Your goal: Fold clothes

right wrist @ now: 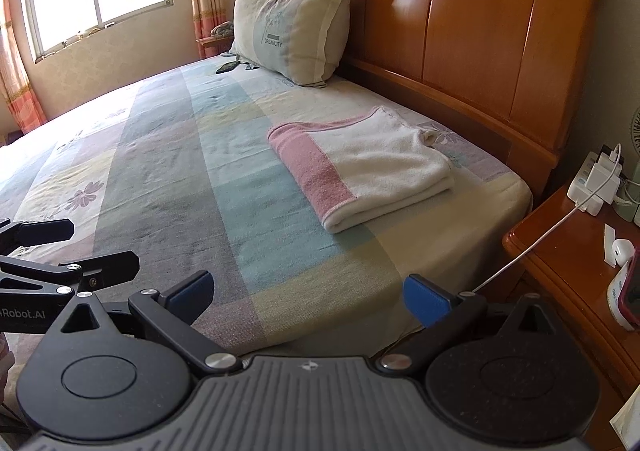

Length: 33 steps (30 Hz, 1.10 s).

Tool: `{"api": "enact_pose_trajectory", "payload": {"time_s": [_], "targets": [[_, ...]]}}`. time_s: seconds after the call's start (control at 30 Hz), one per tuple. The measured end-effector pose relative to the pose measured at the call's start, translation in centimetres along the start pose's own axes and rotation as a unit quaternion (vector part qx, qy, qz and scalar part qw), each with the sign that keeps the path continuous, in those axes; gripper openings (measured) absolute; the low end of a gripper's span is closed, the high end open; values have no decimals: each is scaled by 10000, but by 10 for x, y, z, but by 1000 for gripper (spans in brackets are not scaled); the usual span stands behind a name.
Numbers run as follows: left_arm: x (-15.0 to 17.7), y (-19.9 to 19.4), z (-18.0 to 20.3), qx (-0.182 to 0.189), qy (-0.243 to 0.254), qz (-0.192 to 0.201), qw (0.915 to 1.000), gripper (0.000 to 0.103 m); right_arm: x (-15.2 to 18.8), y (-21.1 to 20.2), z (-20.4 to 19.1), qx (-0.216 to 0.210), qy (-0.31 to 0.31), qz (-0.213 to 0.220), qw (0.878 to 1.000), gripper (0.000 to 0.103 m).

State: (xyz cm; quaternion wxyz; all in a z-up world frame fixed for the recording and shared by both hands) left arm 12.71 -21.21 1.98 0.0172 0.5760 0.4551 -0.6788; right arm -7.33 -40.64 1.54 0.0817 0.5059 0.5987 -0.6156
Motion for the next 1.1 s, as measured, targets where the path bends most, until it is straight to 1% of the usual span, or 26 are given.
{"api": "enact_pose_trajectory", "payload": {"time_s": [0.33, 0.57, 1.1], "targets": [[-1, 1, 1, 13, -1, -28, 10000, 102, -1, 1, 0, -54, 12, 4, 10000, 103], [-1, 1, 2, -61, 6, -38, 10000, 102, 0, 1, 1, -123, 16, -4, 9999, 103], [1, 0, 2, -37, -1, -19, 10000, 102, 2, 3, 3, -122, 49, -39, 9999, 103]]}}
Point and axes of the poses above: each gripper's, at about its wrist camera, not at the fingertips, and y roughly the way its jaws point, z to its right, x to its underside, the point moved 2 cm from there along y, roughly the way its jaws point, and after that the axes turned 10 degrees about y, right-handed, at the moved point
